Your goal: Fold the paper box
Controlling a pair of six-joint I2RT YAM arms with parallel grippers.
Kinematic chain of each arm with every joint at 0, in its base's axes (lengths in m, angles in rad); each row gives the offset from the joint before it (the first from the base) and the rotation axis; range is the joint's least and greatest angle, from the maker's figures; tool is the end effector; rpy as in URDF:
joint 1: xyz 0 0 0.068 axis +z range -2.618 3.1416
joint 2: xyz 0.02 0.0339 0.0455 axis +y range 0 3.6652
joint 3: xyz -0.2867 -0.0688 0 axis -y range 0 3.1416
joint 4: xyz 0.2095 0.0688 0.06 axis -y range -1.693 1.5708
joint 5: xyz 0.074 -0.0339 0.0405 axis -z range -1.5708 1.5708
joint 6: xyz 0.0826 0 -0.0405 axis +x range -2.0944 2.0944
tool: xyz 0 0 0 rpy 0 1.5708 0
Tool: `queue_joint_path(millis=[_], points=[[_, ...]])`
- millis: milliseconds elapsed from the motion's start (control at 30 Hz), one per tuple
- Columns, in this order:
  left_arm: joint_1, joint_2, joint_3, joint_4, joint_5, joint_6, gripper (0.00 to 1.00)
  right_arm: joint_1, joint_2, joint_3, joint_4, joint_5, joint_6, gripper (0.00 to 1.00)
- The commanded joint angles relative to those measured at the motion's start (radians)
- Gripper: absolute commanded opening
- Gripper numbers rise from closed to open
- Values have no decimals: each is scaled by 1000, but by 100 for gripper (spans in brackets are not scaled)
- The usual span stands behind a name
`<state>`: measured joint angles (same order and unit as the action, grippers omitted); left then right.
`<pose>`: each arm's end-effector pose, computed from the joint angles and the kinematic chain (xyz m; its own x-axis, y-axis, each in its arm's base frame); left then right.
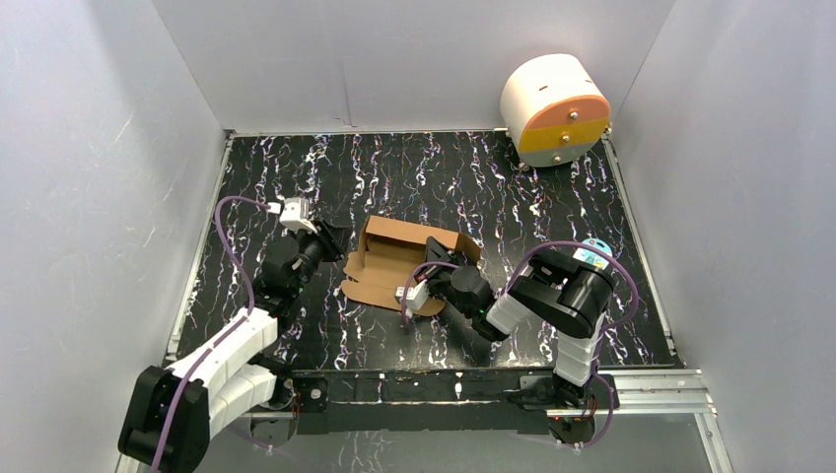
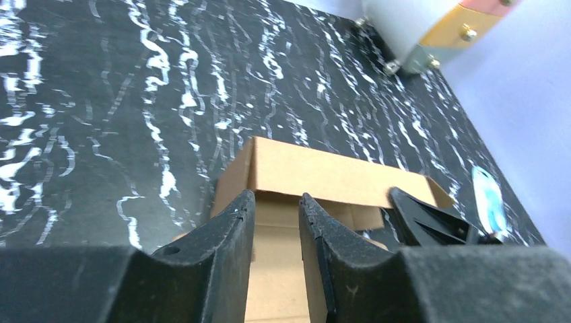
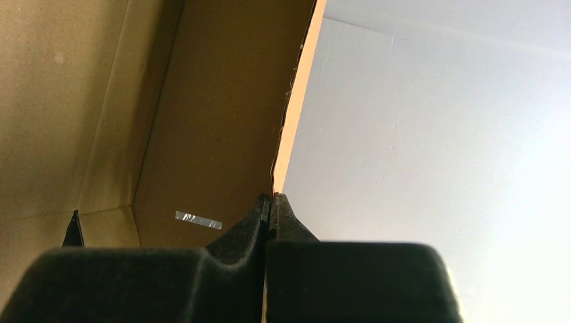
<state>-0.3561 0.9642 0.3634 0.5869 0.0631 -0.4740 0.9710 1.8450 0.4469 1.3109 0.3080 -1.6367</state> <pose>0.2041 -0.0815 0.2779 -0.1974 -0.4126 -0.8893 0.3562 0.8149 -0.4572 0.2153 0.2705 0.1801 0.6180 -0.7808 0.0920 -0.0085 -0.1236 -0.9923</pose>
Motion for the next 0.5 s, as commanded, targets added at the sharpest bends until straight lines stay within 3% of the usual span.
queue_joint_path(millis=[0, 200, 333, 467], points=[[22, 11, -33, 76, -176, 45, 28, 6, -19, -6, -8, -2, 19, 0], [115, 134, -27, 104, -104, 19, 29, 6, -29, -4, -26, -4, 23, 0], [157, 222, -56, 197, -3, 24, 34, 6, -34, -1, -39, -7, 28, 0], [164, 270, -61, 222, 11, 19, 41, 5, -41, -1, -46, -10, 33, 0]])
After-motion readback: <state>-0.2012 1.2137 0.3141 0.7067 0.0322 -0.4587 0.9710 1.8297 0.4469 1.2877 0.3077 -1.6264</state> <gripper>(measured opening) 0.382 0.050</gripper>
